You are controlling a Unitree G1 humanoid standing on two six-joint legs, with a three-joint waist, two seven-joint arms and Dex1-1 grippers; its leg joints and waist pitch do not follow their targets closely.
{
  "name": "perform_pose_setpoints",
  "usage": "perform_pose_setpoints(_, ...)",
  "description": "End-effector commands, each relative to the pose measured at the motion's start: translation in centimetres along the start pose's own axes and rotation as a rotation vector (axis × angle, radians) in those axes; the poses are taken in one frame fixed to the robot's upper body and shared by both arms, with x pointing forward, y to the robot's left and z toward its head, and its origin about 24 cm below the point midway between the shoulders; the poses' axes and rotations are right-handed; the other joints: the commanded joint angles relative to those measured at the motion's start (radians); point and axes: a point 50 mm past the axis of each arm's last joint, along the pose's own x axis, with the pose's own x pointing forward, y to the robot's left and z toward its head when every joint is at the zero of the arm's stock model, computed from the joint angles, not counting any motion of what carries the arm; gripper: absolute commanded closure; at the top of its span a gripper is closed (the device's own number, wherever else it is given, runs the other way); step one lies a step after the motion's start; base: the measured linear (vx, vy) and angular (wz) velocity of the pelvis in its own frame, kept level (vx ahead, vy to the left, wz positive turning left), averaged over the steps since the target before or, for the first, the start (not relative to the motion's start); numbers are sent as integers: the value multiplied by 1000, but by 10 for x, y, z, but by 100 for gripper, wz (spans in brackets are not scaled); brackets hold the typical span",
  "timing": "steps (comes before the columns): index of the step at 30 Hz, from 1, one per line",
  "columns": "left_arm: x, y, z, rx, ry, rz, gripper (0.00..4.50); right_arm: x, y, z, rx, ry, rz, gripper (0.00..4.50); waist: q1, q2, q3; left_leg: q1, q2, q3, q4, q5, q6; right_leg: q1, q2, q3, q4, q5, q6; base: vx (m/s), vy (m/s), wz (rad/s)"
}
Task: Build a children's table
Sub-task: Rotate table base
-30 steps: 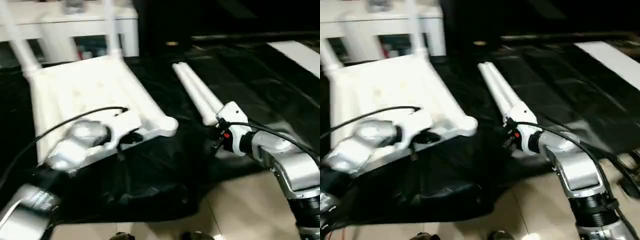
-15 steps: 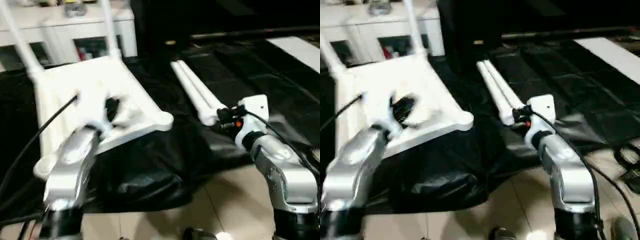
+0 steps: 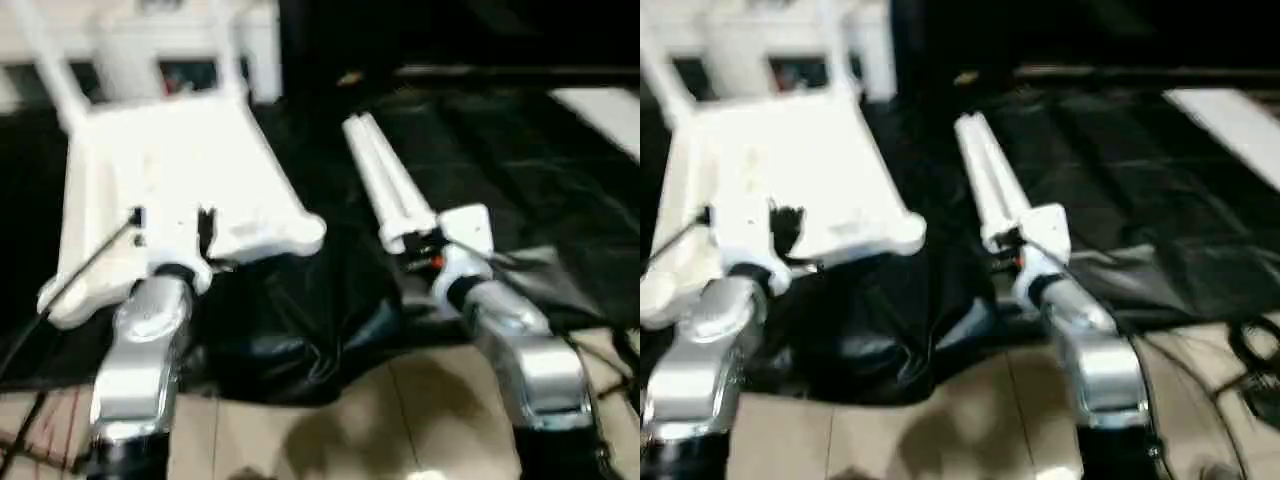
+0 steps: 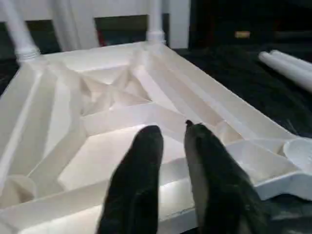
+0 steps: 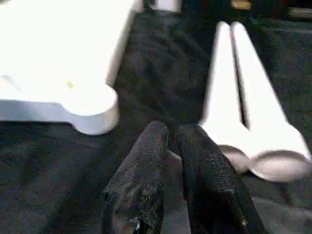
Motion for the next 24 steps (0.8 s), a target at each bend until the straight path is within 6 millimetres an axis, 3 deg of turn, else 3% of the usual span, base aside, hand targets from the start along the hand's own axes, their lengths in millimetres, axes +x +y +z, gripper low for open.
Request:
perform_pose_setpoints(1, -1, -6, 5, -26, -15, -14, 312, -1, -3, 6, 40, -40, 25, 352, -6, -20, -31, 28, 59, -1, -89, -294, 196, 69, -98, 66, -155, -297, -112, 4, -74, 6)
perform_pose_setpoints(2, -2, -7, 5, -42, -14, -17, 307, 1, -2, 9, 69, -56, 38, 352, 22, -35, -13, 27, 57, 17, 4, -261, 82, 87, -180, 100, -243, -833, -96, -2, -105, -7)
perform_pose_setpoints(3, -2, -7, 5, -42, -14, -17, 304, 1, -2, 9, 69, -56, 38, 346, 29, -26, -13, 34, 61, 14, 35, -218, 59, 89, -196, 115, -264, -963, -86, 14, -90, -6)
perform_pose_setpoints(4, -2, -7, 5, -43, -10, -8, 298, 2, -1, 10, 62, -60, 40, 334, 32, -38, -15, 10, 58, 6, 24, -169, 49, 128, -181, 125, -261, -975, -86, 14, -90, -6)
perform_pose_setpoints(5, -2, -6, 5, -42, -8, -3, 287, 3, -1, 11, 57, -61, 40, 321, 33, -31, -13, 11, 60, 4, 2, -164, 40, 139, -167, 112, -257, -936, -96, 52, -46, -4)
perform_pose_setpoints(6, -2, -5, 6, -46, -9, 4, 264, 4, 2, 10, 11, -46, 65, 308, 22, -6, -24, 43, 73, 9, -97, -172, 9, 150, -83, 46, -231, -678, -131, 80, 19, -2)
perform_pose_setpoints(7, -2, -5, 6, -46, -9, 4, 264, 4, 2, 10, 11, -46, 65, 308, 6, 1, -25, 61, 81, 1, -128, -207, 3, 135, -39, 25, -205, -559, -136, 80, 19, -2)
perform_pose_setpoints(8, -3, -4, 6, -44, -10, 7, 256, 5, 4, 9, 1, -40, 67, 297, -8, 2, -33, 95, 97, -14, -148, -257, 12, 120, -18, 10, -181, -447, -149, 102, 48, 3)
perform_pose_setpoints(9, -3, -4, 6, -46, -11, 8, 256, 6, 5, 9, -1, -36, 78, 297, -21, -9, -36, 73, 80, -89, -183, -303, 138, 144, 3, -42, -149, -257, -149, 100, 60, 37)
perform_pose_setpoints(10, -4, -3, 6, -41, -10, 11, 245, 6, 8, 9, -10, -34, 91, 285, -27, 8, -42, 62, 24, -67, -147, -225, 253, 178, -24, -42, -199, -216, -143, 100, 60, 37)
perform_pose_setpoints(11, -4, -3, 6, -40, -9, 13, 230, 7, 9, 9, -18, -34, 98, 272, -20, -10, -46, 6, 5, -42, -97, -69, 313, 234, -72, -30, -240, -260, -135, 122, 83, 74)
perform_pose_setpoints(12, -4, -2, 5, -41, -8, 14, 220, 7, 11, 9, -21, -33, 105, 265, -10, -4, -49, 7, 7, -35, -82, -14, 313, 242, -87, -34, -255, -300, -135, 186, 66, 79)
perform_pose_setpoints(13, -5, -3, 5, -40, -6, 15, 215, 8, 14, 10, -36, -40, 118, 260, -12, -7, -56, -8, 8, -37, -68, 84, 328, 261, -78, -47, -258, -278, -119, 186, 66, 79)
perform_pose_setpoints(14, -5, -3, 5, -41, -3, 17, 210, 8, 16, 10, -33, -46, 127, 245, -31, 31, -75, 126, 58, -57, -107, 110, 273, 188, -15, -52, -195, -223, -117, 262, -7, 57)
perform_pose_setpoints(15, -5, -3, 5, -40, -1, 19, 210, 8, 17, 9, -23, -42, 130, 245, -88, 18, -86, 296, 185, -219, -112, 229, 472, -35, 18, -44, 16, -211, 12, 271, -52, 13)
perform_pose_setpoints(16, -5, -2, 4, -40, 0, 21, 184, 8, 18, 9, -24, -35, 136, 231, -82, 17, -85, 291, 185, -225, -101, 329, 498, -74, 3, -29, 47, -183, 43, 271, -52, 13)
perform_pose_setpoints(17, -5, -2, 4, -40, 0, 21, 184, 8, 18, 8, -38, -31, 142, 231, -69, 13, -68, 245, 154, -194, -112, 384, 466, -100, -8, -12, 76, -96, 82, 209, -35, -13)
perform_pose_setpoints(18, -5, -2, 4, -40, 0, 21, 176, 8, 17, 8, -45, -32, 142, 231, -76, -1, -80, 250, 142, -187, -117, 395, 445, -117, -13, -2, 71, -37, 82, 194, -33, -9)
perform_pose_setpoints(19, -4, -1, 4, -40, 1, 22, 174, 8, 17, 8, -43, -33, 138, 231, -73, -19, -71, 219, 79, -115, -129, 348, 369, -124, -9, 1, 27, 121, 25, 194, -33, -9)
perform_pose_setpoints(20, -4, 0, 4, -34, 4, 24, 170, 8, 16, 8, -39, -38, 126, 231, -67, -57, -58, 179, -15, -41, -135, 166, 284, -45, -19, 36, -89, 194, -47, 230, -61, 0)
perform_pose_setpoints(21, -4, -1, 4, -34, -5, 17, 158, 7, 14, 9, -45, -41, 110, 231, -26, -118, -60, 101, -108, 12, -1, -89, 206, 75, -86, 180, -179, -90, -115, 244, -57, 24)
perform_pose_setpoints(22, -4, -1, 4, -32, -4, 12, 158, 8, 13, 9, -43, -37, 96, 231, -16, -112, -71, 81, -115, 6, 73, -144, 174, 107, -140, 234, -196, -151, -211, 244, -57, 24)
perform_pose_setpoints(23, -4, -1, 5, -31, -2, 8, 136, 8, 12, 9, -41, -34, 86, 231, -12, -105, -80, 50, -84, -26, 95, -91, 121, 139, -159, 246, -166, -60, -307, 233, -31, 20)
perform_pose_setpoints(24, -4, -3, 5, -32, 1, -4, 132, 8, 8, 7, -38, -5, 48, 231, -4, -86, -80, -20, -36, -62, 122, 59, 2, 172, -176, 238, -111, 541, -431, 198, -10, 5)
